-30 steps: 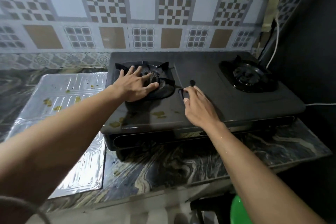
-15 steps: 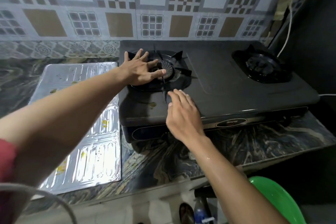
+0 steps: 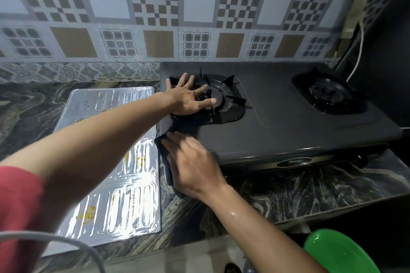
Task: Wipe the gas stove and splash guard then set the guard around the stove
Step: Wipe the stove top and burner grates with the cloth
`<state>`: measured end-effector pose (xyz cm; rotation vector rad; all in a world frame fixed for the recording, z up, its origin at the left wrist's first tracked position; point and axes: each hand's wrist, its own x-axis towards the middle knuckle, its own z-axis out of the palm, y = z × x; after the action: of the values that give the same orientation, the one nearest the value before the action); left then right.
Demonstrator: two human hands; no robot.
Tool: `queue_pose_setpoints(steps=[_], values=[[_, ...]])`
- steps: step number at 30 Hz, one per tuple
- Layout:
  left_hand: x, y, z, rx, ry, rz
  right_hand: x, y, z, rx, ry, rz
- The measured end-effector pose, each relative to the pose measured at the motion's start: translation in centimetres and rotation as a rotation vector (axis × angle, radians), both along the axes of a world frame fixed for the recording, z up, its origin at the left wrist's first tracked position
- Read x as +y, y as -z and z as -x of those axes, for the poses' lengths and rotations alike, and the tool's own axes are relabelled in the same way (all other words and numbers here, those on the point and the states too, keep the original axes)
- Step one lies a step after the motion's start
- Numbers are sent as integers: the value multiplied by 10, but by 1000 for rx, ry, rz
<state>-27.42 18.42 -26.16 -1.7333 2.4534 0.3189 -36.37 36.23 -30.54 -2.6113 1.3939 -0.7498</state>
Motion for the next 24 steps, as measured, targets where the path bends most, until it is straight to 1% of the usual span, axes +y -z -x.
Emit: queue_pose_setpoints(steps=[3, 7, 13, 15, 16, 17, 18, 20, 22, 24], values=[[1, 0, 0, -1, -4, -2, -2, 1, 7, 59, -113, 30], [2, 1, 1, -4, -2, 16, -1, 0, 17, 34, -251, 76], [7, -2, 2, 6, -4, 41, 5, 4, 41, 59, -347, -14], [13, -5, 0, 51, -10, 54, 12, 10, 59, 77, -379, -52], [17, -7, -2, 102, -17, 70, 18, 14, 68, 73, -390, -61], [20, -9, -5, 165, -28, 98, 23, 17, 76, 36, -389, -73], [24, -12, -9, 230, -42, 132, 28, 17, 84, -41, -372, -93], [35, -20, -17, 325, -65, 194, 29, 9, 94, -270, -292, -143], [51, -29, -22, 391, -70, 268, 22, -10, 101, -462, -189, -175], [71, -40, -21, 489, -55, 373, 9, -32, 106, -590, -101, -222]])
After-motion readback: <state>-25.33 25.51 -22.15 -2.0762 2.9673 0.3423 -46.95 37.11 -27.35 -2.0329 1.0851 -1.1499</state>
